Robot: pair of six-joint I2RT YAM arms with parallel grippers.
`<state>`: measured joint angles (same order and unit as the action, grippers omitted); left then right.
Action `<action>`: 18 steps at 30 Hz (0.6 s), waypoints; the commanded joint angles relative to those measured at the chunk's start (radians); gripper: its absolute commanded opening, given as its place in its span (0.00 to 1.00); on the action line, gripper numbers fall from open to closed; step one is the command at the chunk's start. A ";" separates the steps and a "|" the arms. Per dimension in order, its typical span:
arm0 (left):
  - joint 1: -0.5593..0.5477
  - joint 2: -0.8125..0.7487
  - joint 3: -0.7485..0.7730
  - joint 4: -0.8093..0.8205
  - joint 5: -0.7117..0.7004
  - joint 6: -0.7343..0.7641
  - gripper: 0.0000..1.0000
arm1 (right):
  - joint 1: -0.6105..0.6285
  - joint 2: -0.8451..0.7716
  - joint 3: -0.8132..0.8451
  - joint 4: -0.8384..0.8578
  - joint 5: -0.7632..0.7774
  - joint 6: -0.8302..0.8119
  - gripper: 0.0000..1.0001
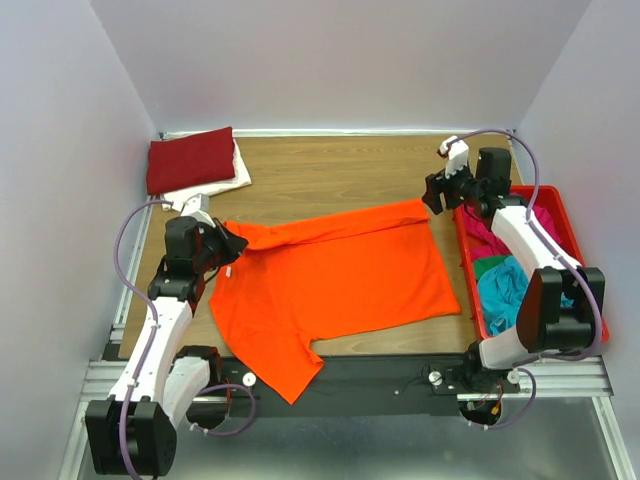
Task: Fold and stack the t-shirts
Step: Fold the tshirt
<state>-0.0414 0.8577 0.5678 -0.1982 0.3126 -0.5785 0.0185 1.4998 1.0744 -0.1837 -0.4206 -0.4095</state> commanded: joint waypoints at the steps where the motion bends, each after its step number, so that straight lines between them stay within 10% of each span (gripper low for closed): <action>1: -0.003 -0.054 -0.013 -0.041 0.022 -0.029 0.00 | -0.002 -0.018 0.012 -0.085 -0.156 0.093 0.79; 18: -0.087 -0.114 -0.043 -0.093 0.016 -0.089 0.00 | 0.000 -0.032 -0.050 -0.083 -0.262 0.124 0.81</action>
<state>-0.1013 0.7662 0.5320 -0.2680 0.3145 -0.6415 0.0189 1.4956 1.0367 -0.2413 -0.6468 -0.2947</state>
